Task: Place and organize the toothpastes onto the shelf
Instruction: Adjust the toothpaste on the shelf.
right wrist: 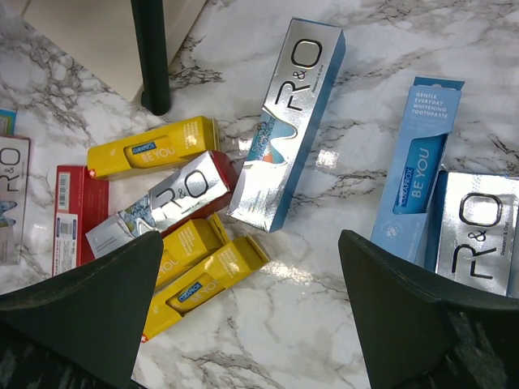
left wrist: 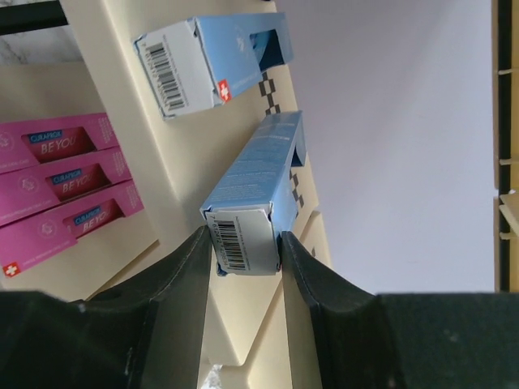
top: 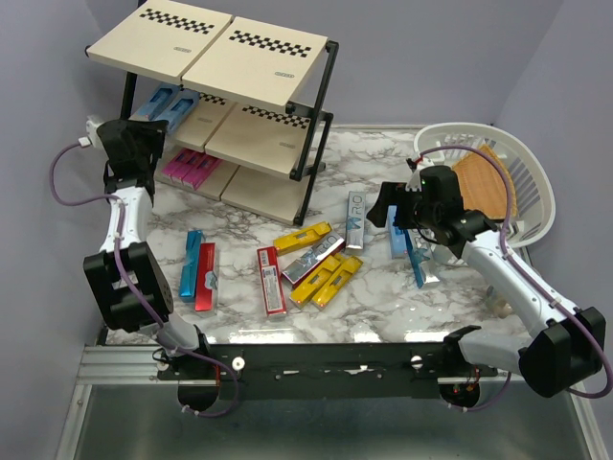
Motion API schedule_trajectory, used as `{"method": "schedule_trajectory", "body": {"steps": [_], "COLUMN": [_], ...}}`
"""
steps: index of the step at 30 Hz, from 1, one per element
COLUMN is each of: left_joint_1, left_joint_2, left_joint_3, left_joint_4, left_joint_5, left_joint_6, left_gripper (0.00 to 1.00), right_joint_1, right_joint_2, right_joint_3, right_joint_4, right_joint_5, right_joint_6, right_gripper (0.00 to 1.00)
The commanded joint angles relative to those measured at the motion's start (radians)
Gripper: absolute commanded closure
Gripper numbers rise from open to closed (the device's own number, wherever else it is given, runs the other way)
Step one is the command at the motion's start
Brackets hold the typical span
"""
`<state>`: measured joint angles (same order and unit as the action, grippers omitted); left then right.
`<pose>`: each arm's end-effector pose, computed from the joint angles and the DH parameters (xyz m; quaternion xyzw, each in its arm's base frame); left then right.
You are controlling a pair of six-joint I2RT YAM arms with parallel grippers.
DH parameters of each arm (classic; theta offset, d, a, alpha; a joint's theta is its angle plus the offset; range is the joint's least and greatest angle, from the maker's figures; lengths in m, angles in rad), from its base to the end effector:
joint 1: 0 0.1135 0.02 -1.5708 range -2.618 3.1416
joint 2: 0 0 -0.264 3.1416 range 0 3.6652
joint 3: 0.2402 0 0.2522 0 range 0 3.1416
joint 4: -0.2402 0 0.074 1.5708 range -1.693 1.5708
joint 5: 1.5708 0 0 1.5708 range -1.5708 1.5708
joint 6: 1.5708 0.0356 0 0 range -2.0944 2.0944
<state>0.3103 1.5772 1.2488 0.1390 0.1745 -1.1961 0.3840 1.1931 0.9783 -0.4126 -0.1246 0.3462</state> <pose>0.3638 0.1101 0.3347 -0.4847 0.5981 -0.3327 0.5446 0.2424 0.1027 0.3011 -0.0451 0.8884 0.2137 0.4038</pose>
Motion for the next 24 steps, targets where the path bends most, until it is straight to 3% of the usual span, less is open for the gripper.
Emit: {"method": "schedule_trajectory", "body": {"steps": [1, 18, 22, 24], "left_joint_1": [0.01, 0.016, 0.016, 0.016], "left_joint_2": [0.029, 0.04, 0.044, 0.034], "left_joint_3": [0.072, 0.035, 0.043, 0.032], "left_joint_4": [-0.012, 0.013, -0.002, -0.009], "left_joint_5": [-0.033, -0.13, -0.121, -0.124], "left_joint_6": [-0.033, -0.142, -0.138, -0.135], "left_gripper": [0.57, 0.61, 0.5, 0.39], "right_joint_1": [-0.004, -0.004, -0.004, -0.004], "right_joint_2": [0.011, 0.013, 0.013, 0.013], "right_joint_3": [0.026, 0.023, 0.022, 0.022], "right_joint_4": [0.0, 0.001, 0.003, 0.003], "right_joint_5": [0.011, 0.011, 0.006, 0.006], "right_joint_6": [-0.013, -0.012, -0.012, -0.012], "right_gripper": [0.02, 0.02, 0.02, 0.02]}}
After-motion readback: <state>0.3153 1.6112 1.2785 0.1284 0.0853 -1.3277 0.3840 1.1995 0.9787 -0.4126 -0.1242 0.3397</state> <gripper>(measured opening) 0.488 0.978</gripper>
